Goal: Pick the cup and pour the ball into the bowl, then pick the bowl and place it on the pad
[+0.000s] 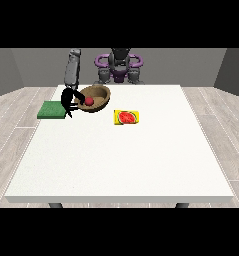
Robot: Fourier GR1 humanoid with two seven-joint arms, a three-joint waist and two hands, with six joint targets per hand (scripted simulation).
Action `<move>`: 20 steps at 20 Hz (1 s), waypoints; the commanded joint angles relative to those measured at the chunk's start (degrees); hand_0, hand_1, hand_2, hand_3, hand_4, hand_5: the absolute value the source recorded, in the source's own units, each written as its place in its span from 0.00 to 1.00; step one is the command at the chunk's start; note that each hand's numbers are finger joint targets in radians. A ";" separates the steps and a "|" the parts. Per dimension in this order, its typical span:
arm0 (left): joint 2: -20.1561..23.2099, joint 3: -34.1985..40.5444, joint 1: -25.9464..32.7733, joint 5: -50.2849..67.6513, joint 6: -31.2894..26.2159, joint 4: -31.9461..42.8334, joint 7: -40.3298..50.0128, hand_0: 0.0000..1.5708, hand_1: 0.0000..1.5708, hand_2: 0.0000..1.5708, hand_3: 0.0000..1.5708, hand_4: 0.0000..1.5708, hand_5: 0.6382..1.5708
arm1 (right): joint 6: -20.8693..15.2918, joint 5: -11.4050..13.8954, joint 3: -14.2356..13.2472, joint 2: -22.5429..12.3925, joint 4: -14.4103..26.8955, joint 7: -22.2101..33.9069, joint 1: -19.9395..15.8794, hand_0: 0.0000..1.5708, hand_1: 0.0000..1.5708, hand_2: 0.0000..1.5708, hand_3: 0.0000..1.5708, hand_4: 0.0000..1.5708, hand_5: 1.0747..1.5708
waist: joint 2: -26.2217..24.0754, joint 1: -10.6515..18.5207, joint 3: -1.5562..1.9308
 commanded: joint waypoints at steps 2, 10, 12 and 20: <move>2.71 2.13 2.33 -0.65 -0.89 5.43 -0.85 0.00 0.00 0.00 0.00 0.76 0.97 | -0.60 3.50 1.51 -11.32 -0.41 14.79 -1.43 1.00 1.00 1.00 0.62 0.67 0.97 | -2.32 -4.74 -0.16; 5.71 5.02 7.33 -2.42 -2.37 11.11 -8.39 0.00 0.00 0.00 0.00 0.76 0.97 | 9.11 2.29 0.32 -22.46 -3.44 23.43 -5.34 1.00 1.00 1.00 0.43 0.69 0.99 | -2.69 -10.37 0.02; 3.30 3.57 9.08 -1.02 -3.29 8.09 -8.64 0.00 0.00 0.00 0.00 0.77 0.97 | 7.90 2.81 -1.18 -22.98 -0.39 21.64 -4.36 1.00 1.00 1.00 0.36 0.69 0.99 | -3.30 -7.54 0.08; 4.61 3.38 9.88 -1.07 -3.39 9.55 -12.39 0.00 0.00 0.00 0.00 0.77 0.98 | 12.14 2.72 -2.78 -25.07 2.04 18.98 -3.83 1.00 1.00 1.00 0.24 0.71 0.99 | 0.03 -8.16 0.11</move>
